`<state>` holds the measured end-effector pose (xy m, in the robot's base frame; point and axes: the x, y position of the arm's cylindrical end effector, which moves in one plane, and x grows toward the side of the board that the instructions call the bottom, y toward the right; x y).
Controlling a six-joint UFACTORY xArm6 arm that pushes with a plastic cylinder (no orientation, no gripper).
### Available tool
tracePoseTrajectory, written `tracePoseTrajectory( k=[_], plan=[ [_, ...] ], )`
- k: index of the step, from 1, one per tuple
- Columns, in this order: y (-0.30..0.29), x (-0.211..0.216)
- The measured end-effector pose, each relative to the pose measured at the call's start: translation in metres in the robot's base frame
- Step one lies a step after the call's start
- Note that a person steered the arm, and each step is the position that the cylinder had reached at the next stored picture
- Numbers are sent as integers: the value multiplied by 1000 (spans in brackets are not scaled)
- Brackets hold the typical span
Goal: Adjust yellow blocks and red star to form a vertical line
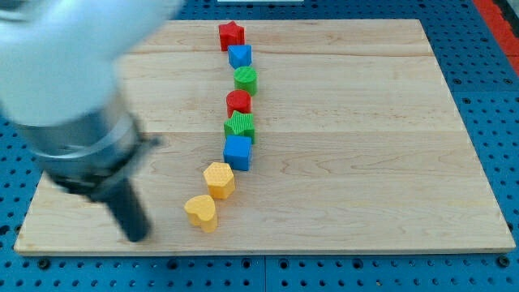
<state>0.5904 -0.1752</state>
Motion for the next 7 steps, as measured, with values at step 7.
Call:
tracePoseTrajectory(
  k=[7],
  plan=[
    [87,-73]
  ],
)
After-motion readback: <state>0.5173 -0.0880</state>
